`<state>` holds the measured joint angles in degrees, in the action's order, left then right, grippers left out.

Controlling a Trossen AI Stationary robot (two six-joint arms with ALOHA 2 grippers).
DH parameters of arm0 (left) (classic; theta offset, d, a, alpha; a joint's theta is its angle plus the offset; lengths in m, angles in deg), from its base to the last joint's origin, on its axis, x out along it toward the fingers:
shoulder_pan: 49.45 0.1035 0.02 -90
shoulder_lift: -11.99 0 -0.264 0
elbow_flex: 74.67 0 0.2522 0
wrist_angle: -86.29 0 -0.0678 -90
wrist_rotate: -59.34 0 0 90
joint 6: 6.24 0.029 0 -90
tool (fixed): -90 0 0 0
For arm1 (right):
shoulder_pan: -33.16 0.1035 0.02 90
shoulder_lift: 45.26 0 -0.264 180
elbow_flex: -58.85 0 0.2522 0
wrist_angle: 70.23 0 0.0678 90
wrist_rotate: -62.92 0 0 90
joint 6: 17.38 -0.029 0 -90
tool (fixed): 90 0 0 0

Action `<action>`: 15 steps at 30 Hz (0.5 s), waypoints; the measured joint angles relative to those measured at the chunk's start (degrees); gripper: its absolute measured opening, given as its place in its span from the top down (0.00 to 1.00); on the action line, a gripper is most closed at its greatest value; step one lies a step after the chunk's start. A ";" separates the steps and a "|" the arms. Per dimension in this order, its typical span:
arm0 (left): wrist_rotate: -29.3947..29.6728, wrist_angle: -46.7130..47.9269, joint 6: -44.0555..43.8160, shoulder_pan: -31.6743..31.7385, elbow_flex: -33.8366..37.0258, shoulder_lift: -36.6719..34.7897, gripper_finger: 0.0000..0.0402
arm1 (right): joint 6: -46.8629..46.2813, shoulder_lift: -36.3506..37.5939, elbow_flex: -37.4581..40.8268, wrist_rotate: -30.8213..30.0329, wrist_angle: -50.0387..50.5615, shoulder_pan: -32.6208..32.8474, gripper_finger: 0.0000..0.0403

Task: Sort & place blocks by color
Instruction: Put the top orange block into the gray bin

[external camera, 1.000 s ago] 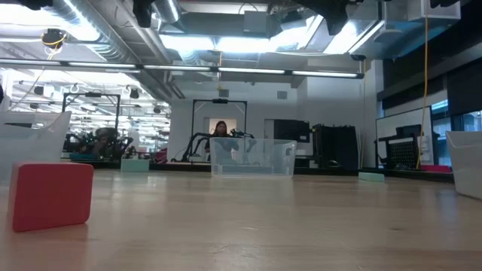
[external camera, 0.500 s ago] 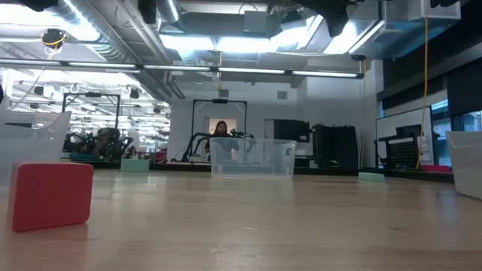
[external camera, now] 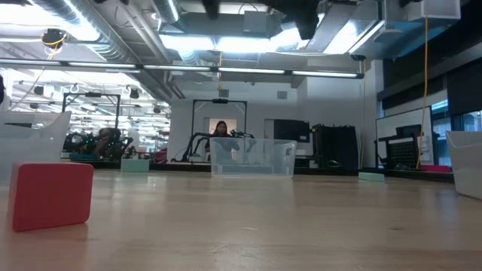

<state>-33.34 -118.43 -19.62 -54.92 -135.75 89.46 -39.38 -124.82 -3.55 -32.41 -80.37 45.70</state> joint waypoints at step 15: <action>6.07 0.48 0.30 -2.36 -2.70 2.84 0.71 | 2.78 -0.16 -2.32 -4.09 -0.61 0.02 0.30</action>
<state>-27.27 -117.95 -19.33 -57.28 -138.45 92.30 -36.60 -124.98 -5.87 -36.49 -80.98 45.72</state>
